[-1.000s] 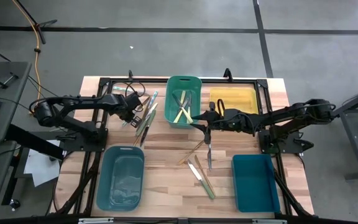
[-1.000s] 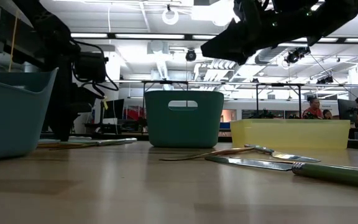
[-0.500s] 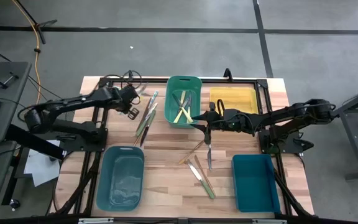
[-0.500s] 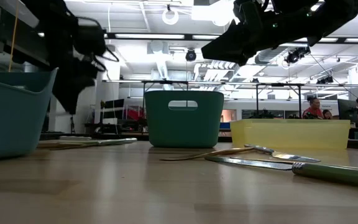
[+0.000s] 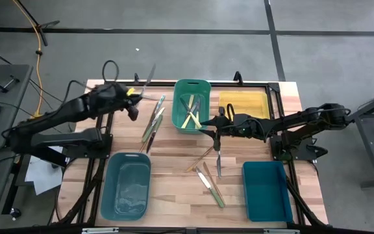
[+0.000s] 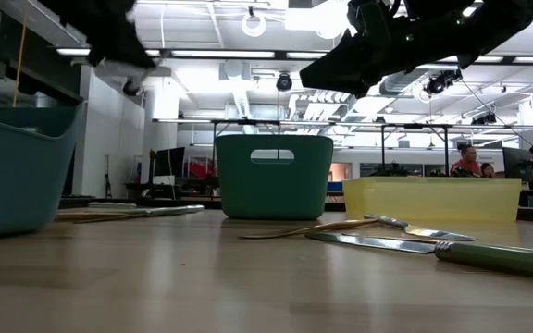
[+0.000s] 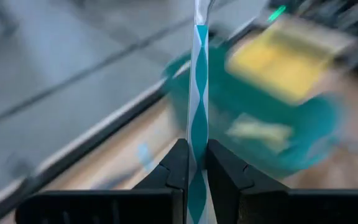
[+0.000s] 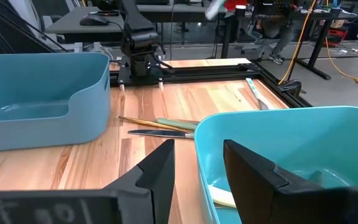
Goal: Sort silverware by color (type)
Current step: Put the blue patterned knife into the yellow bin
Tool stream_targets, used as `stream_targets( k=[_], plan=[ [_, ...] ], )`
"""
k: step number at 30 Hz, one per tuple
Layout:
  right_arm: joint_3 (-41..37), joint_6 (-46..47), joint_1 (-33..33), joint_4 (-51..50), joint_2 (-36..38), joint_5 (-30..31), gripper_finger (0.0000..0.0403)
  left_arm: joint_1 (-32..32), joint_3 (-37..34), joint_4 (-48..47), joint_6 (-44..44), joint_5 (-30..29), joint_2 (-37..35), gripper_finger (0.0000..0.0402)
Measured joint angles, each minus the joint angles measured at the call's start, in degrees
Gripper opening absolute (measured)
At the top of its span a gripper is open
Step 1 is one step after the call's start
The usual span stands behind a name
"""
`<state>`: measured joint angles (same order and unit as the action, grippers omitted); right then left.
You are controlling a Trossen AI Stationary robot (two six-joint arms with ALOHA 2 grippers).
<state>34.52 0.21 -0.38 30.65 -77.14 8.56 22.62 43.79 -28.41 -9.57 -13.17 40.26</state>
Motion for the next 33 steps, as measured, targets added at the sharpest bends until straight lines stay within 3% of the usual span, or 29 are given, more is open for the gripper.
stream_targets(
  k=[7,12,19,28,33],
  plan=[
    [0.0,0.0,0.0,0.0,0.0,0.0,0.0134,-11.7,-1.0,16.4,4.3,1.1,0.9,0.0026],
    [0.0,0.0,0.0,0.0,0.0,0.0,0.0134,-17.4,-10.1,36.3,7.8,1.0,4.7,0.0027],
    [0.0,0.0,0.0,0.0,0.0,0.0,0.0134,-19.8,-22.1,59.0,4.6,0.8,9.4,0.0027],
    [0.0,5.3,0.0,1.5,0.0,0.0,0.0134,-19.8,-23.2,61.8,6.5,0.8,12.8,0.0028],
    [0.0,4.2,-0.5,12.4,-0.5,0.0,0.0134,-19.7,-23.2,65.4,11.8,0.8,16.8,0.0029]
  ],
)
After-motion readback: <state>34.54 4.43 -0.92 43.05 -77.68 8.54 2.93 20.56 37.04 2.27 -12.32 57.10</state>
